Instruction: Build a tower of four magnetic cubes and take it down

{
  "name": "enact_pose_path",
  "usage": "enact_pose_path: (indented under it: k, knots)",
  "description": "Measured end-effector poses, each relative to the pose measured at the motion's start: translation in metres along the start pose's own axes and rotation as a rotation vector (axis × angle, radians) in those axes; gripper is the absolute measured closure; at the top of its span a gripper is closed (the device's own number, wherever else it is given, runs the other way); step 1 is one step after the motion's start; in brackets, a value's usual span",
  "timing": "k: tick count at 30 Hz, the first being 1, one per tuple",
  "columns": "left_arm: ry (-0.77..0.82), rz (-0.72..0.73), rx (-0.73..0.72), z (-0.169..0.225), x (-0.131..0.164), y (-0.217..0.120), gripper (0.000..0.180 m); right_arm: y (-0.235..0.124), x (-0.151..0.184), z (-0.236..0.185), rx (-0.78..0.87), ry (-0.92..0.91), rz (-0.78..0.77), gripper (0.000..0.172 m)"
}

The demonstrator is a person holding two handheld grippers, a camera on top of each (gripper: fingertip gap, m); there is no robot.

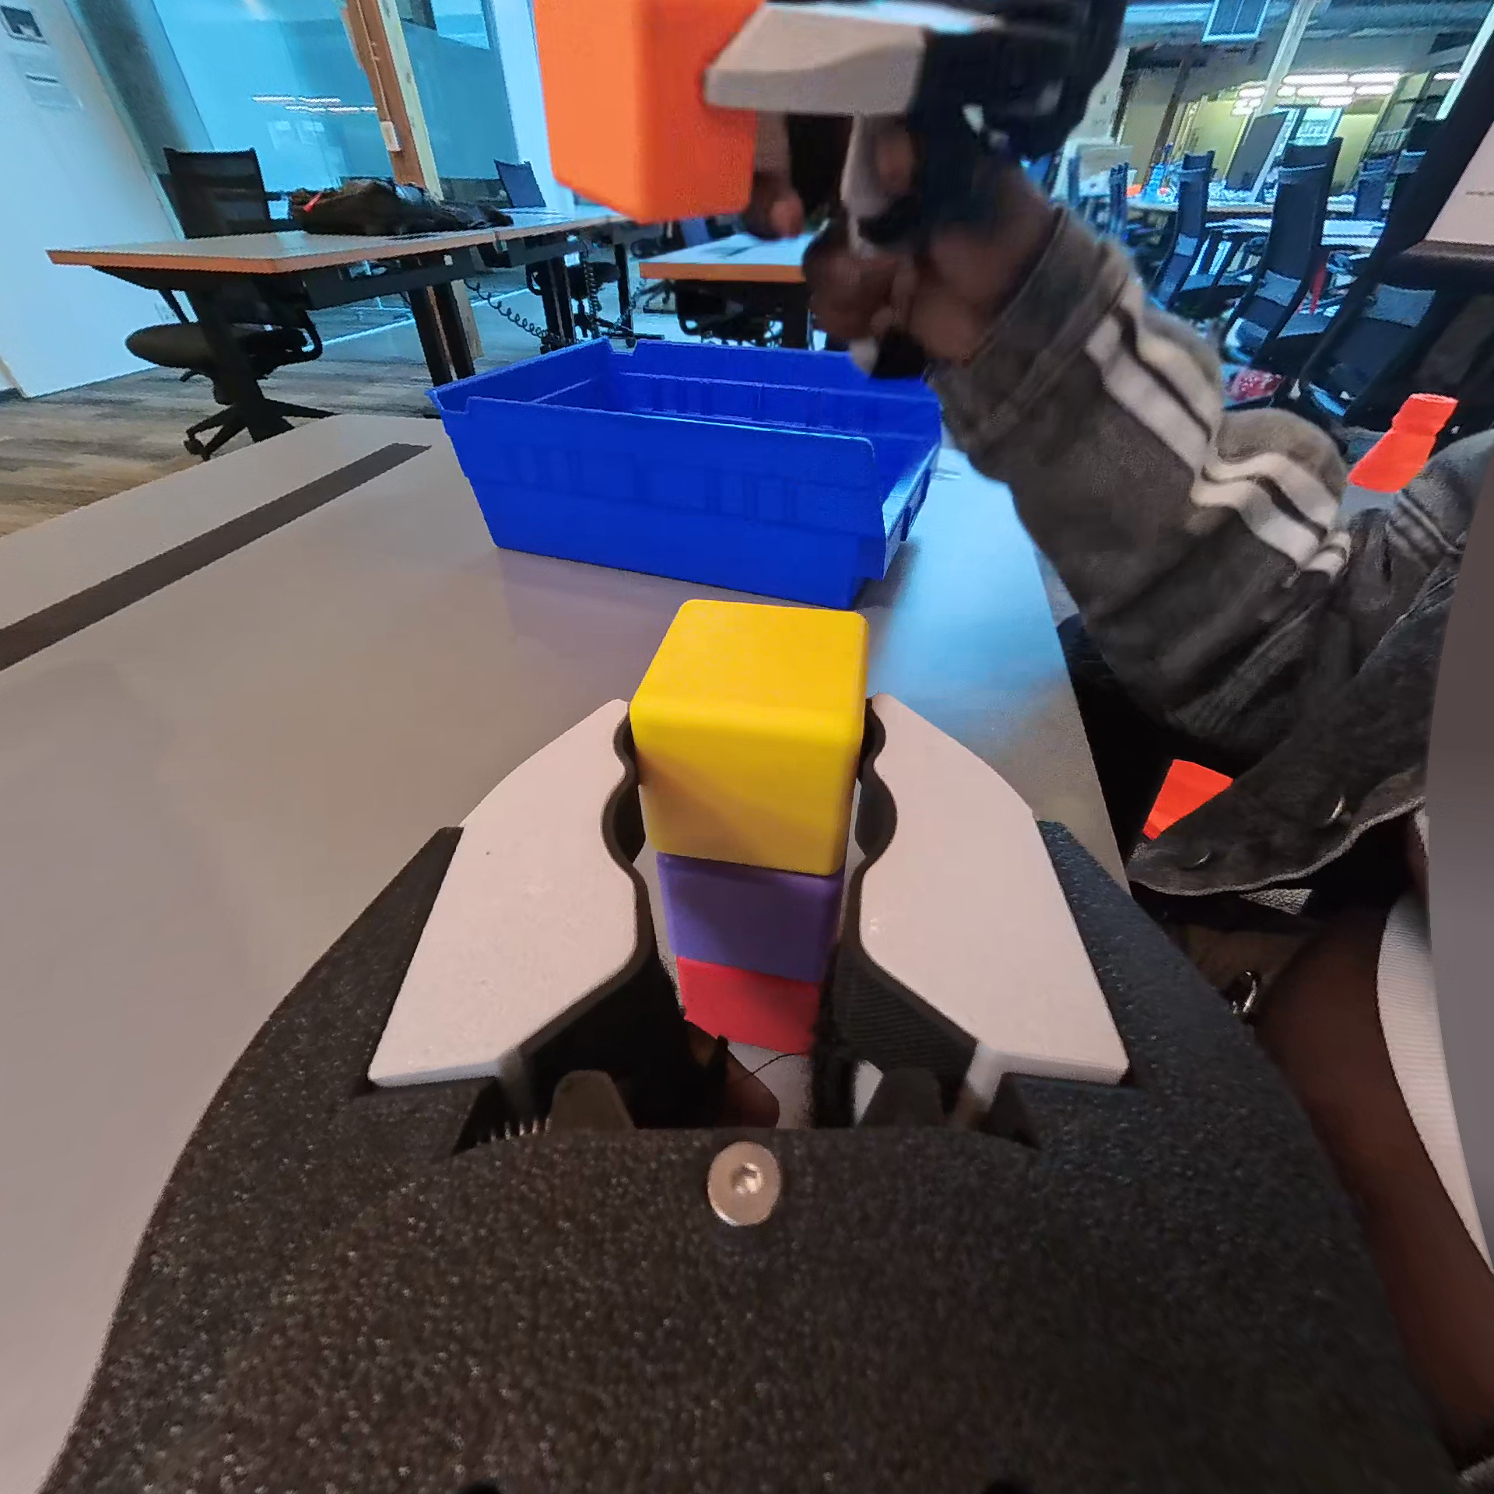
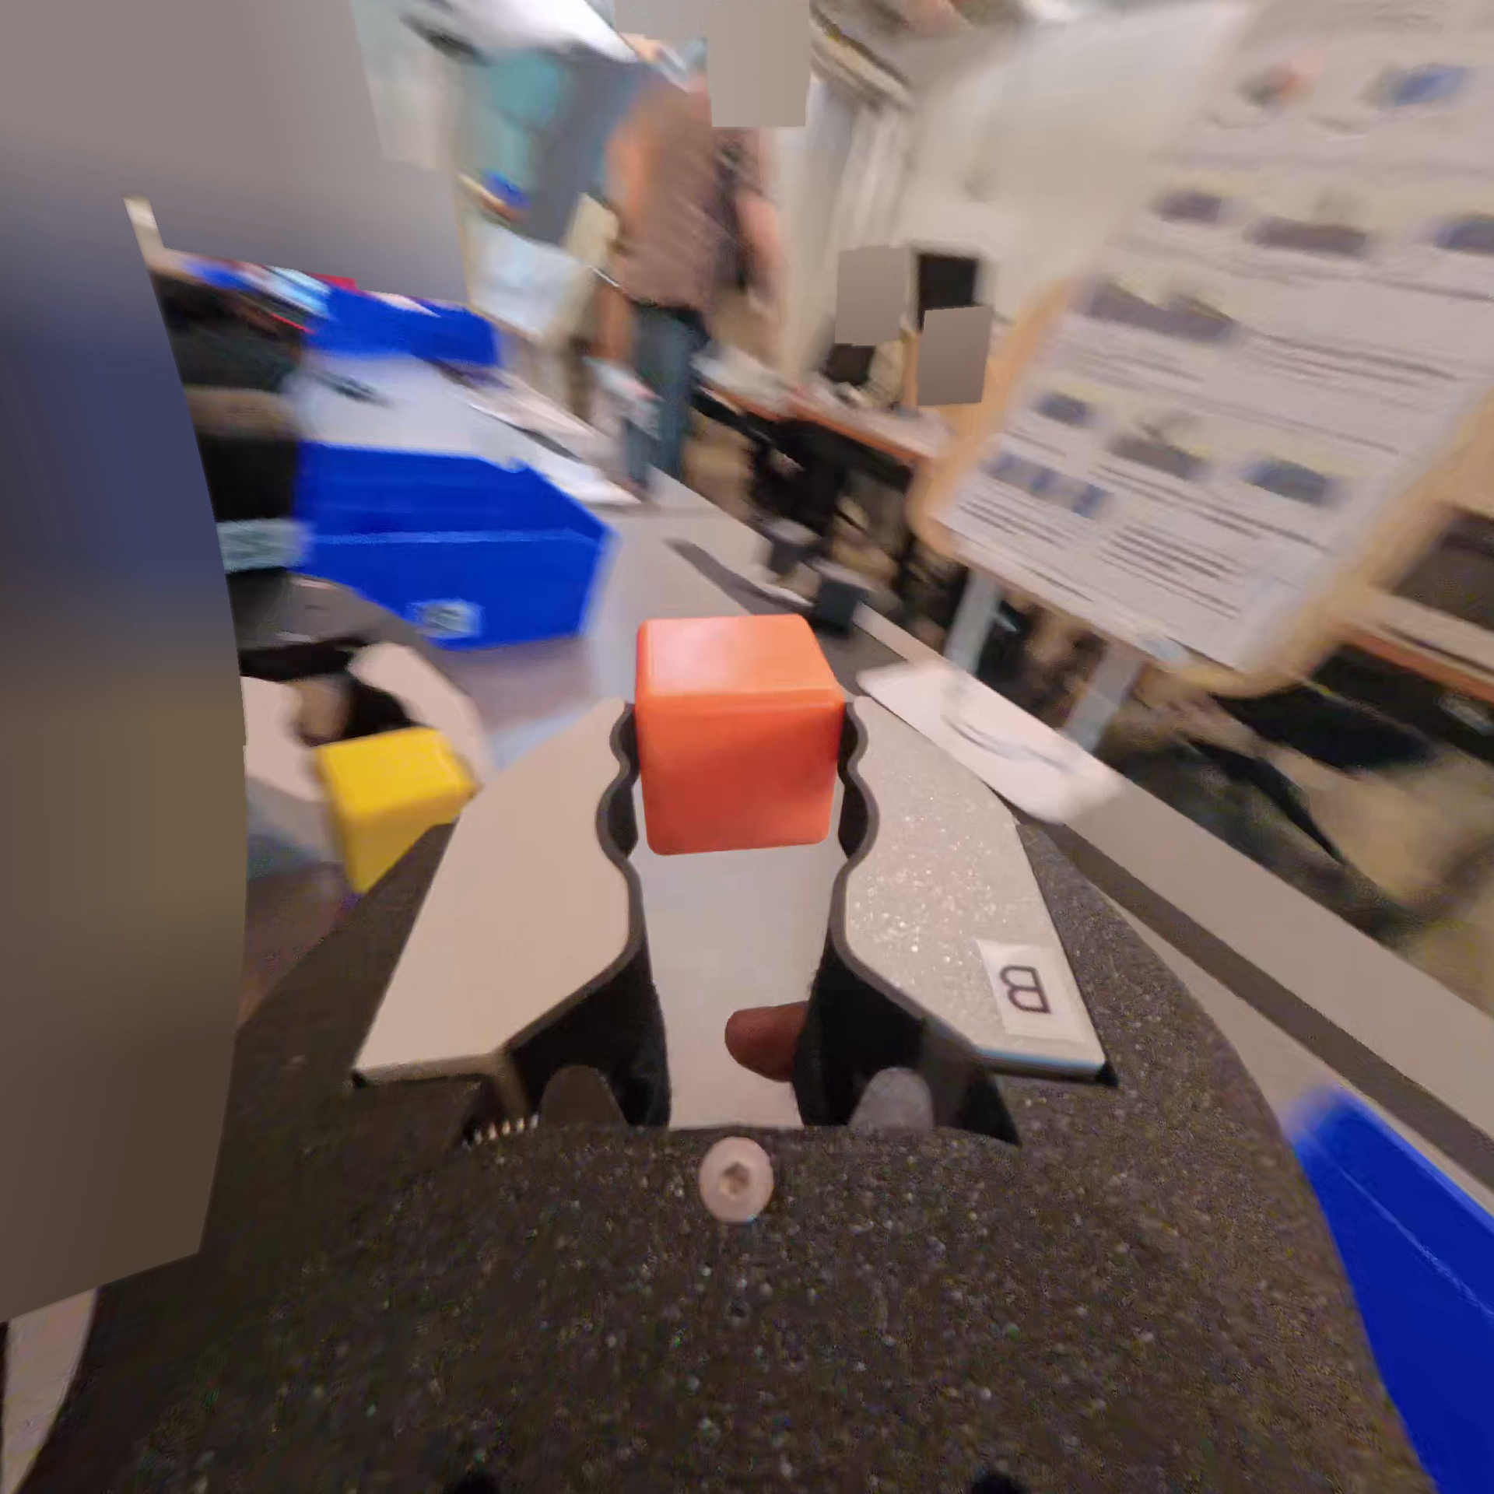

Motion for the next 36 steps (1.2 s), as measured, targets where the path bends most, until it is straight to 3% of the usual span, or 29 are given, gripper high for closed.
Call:
enact_pose_path:
  k: [4, 7, 11, 16, 24, 29, 32, 34, 36]
  knots:
    - [0.002, 0.004, 0.001, 0.000, 0.000, -0.001, 0.130, -0.040, 0.002, 0.072, 0.310, 0.053, -0.420, 0.124]
    - [0.008, 0.003, 0.000, 0.000, 0.000, -0.001, 0.130, -0.045, 0.027, 0.123, 0.345, 0.114, -0.747, 0.124]
    - [0.014, 0.005, 0.000, 0.001, 0.001, -0.001, 0.130, -0.029, 0.079, 0.173, 0.194, 0.096, -1.096, 0.124]
    - [0.018, 0.002, 0.001, 0.001, 0.001, 0.000, 0.131, -0.007, 0.141, 0.188, -0.213, -0.218, -1.317, 0.124]
    - [0.023, -0.001, 0.003, 0.001, 0.000, 0.000, 0.131, 0.005, 0.177, 0.195, -0.344, -0.283, -1.434, 0.124]
    - [0.026, -0.001, 0.004, 0.001, 0.001, 0.000, 0.131, 0.005, 0.186, 0.194, -0.324, -0.272, -1.469, 0.122]
    - [0.034, -0.001, 0.002, 0.002, 0.001, 0.000, 0.131, 0.003, 0.165, 0.198, -0.186, -0.206, -1.409, 0.094]
    - [0.039, -0.004, 0.008, 0.002, 0.002, -0.001, 0.130, 0.003, 0.132, 0.196, -0.046, -0.164, -1.240, 0.084]
    - [0.044, -0.010, 0.013, 0.002, 0.002, -0.001, 0.112, 0.003, 0.089, 0.185, 0.088, -0.143, -1.011, 0.084]
Point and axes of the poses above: each gripper's, where its closed fingertips meet, y out along the fingers, x out of its underside, z = x × y across the jaws, the point moved 7 cm from there along -y, back along the fingers, and after that the axes turned 2 degrees about -x, right-handed, at the moved point
